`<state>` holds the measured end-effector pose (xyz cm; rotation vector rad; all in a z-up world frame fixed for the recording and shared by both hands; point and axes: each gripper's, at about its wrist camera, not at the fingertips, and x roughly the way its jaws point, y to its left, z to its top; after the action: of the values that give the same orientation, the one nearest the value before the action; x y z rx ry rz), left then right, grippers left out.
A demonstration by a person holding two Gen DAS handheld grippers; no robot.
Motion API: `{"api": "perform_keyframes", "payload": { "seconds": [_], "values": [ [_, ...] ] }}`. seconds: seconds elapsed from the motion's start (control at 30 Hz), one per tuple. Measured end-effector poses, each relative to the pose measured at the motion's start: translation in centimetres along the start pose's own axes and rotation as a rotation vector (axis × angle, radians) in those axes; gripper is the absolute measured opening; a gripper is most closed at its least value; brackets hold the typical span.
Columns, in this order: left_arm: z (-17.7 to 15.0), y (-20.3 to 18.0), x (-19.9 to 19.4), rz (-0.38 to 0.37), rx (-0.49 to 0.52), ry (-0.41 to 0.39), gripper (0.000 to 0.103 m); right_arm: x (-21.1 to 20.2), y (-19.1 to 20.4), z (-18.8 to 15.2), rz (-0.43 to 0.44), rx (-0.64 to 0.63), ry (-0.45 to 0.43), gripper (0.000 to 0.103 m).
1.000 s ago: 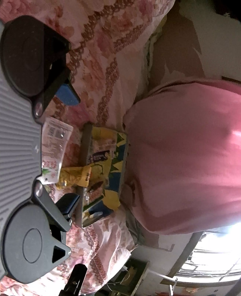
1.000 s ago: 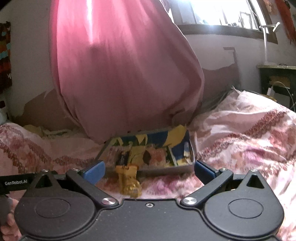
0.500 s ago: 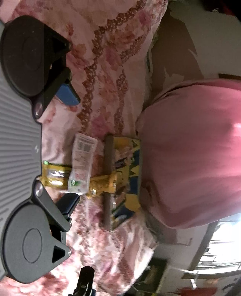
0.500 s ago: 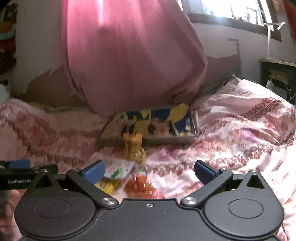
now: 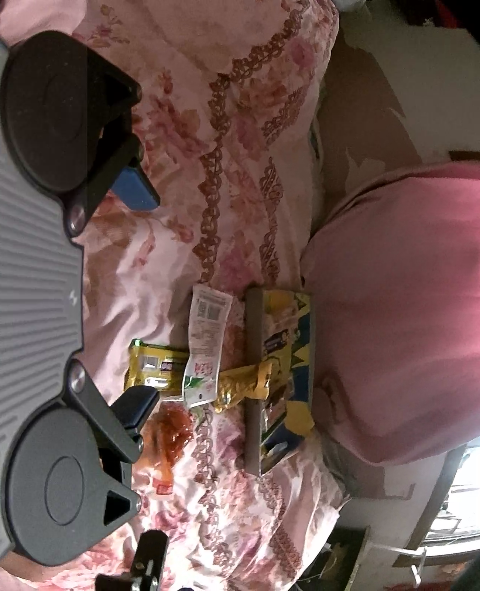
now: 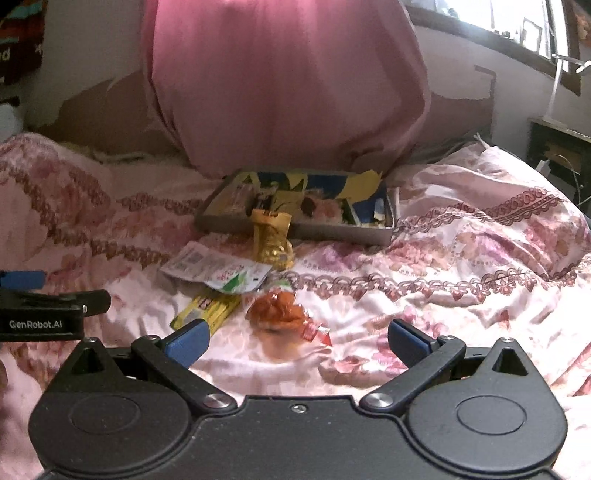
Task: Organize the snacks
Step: 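Move both open tools back over the remaining loose snacks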
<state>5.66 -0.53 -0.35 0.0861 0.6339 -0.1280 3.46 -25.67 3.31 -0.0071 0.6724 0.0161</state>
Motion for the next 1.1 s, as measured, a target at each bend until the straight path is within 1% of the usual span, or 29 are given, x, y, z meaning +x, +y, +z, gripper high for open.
{"api": "perform_keyframes", "payload": {
  "seconds": [0.13, 0.27, 0.43, 0.67, 0.83, 0.93, 1.0, 1.1],
  "values": [
    [0.0, -0.2, 0.6, 0.025, 0.008, 0.043, 0.103, 0.5, 0.2, -0.1, 0.007, -0.012, 0.026, 0.102],
    [0.0, -0.1, 0.6, 0.016, 0.002, 0.044, 0.103, 0.6, 0.3, -0.1, 0.03, -0.012, 0.032, 0.102],
    [0.1, -0.1, 1.0, 0.009, 0.002, 0.055, 0.103, 1.2, 0.7, 0.1, 0.039, -0.034, 0.051, 0.102],
    [0.4, 0.6, 1.8, 0.02, -0.048, 0.083, 0.103, 2.2, 0.7, 0.4, 0.027, -0.026, 0.09, 0.102],
    [0.8, 1.2, 2.7, 0.002, -0.08, 0.117, 0.103, 3.5, 0.5, 0.9, 0.035, -0.011, 0.139, 0.102],
    [1.3, 1.4, 3.6, -0.007, -0.104, 0.145, 0.103, 4.0, 0.4, 1.2, 0.051, -0.014, 0.152, 0.102],
    [1.6, 1.4, 4.1, 0.002, -0.1, 0.15, 0.103, 4.5, 0.4, 1.6, 0.063, -0.022, 0.155, 0.102],
    [2.5, 1.1, 5.1, 0.013, -0.053, 0.154, 0.103, 5.1, 0.3, 2.2, 0.074, -0.033, 0.152, 0.102]
  ]
}}
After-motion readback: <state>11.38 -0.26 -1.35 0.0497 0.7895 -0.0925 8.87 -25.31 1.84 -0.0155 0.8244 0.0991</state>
